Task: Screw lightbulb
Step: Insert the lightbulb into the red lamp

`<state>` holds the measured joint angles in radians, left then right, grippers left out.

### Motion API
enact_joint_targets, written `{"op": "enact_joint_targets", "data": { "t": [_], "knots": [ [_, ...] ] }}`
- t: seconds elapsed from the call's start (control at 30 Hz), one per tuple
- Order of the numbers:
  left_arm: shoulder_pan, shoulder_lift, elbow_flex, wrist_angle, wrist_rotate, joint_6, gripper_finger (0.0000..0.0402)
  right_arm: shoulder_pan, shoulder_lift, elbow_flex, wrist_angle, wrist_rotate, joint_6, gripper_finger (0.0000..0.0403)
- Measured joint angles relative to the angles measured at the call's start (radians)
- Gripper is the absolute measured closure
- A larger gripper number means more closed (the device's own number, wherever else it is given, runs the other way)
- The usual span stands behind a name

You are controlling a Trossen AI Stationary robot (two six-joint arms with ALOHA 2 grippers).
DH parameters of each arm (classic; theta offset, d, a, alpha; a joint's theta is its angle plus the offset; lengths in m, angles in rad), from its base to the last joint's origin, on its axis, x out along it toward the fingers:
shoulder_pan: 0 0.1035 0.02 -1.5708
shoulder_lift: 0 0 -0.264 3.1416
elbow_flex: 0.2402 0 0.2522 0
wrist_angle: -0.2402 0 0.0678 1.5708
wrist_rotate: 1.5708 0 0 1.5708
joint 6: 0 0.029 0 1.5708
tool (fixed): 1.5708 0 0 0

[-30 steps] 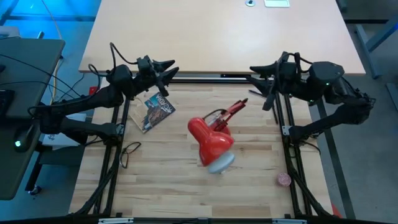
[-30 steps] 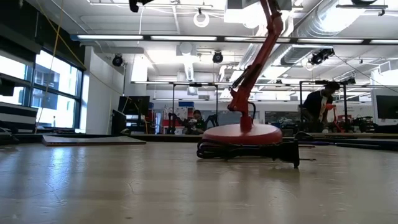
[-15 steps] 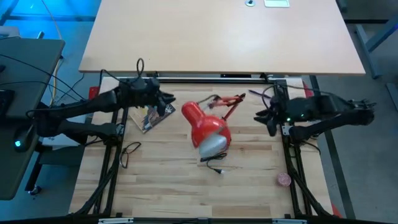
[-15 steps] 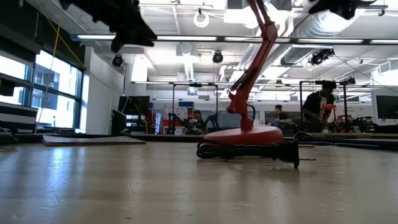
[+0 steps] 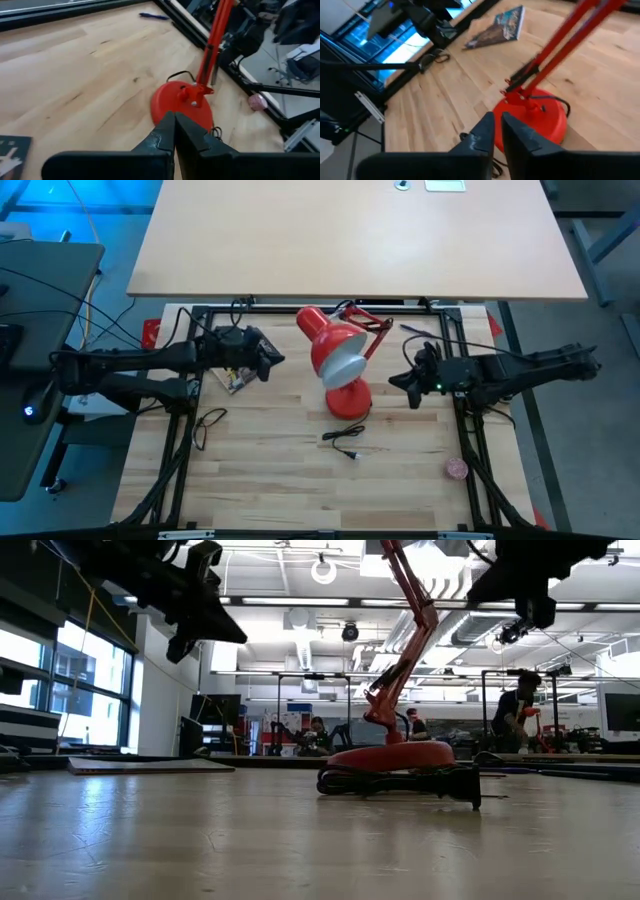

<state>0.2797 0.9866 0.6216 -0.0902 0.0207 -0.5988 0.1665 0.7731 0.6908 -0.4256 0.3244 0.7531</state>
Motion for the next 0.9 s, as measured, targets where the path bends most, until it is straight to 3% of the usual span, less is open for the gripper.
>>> {"op": "enact_joint_targets", "data": {
  "t": [0.1, 0.43, 0.9],
  "knots": [
    [-0.019, 0.02, 0.0, 0.051, -0.003, -0.018, 0.0401, 0.0, 0.0, -0.017, -0.005, 0.003, 0.01, 0.0398],
    [-0.096, 0.152, 0.0, 0.192, -0.005, -0.081, 0.0401, 0.0, 0.0, -0.018, 0.043, 0.02, -0.002, 0.0399],
    [-0.111, 0.167, 0.0, 0.261, -0.004, -0.105, 0.0401, 0.0, 0.0, -0.018, 0.091, 0.009, -0.048, 0.0402]
  ]
}}
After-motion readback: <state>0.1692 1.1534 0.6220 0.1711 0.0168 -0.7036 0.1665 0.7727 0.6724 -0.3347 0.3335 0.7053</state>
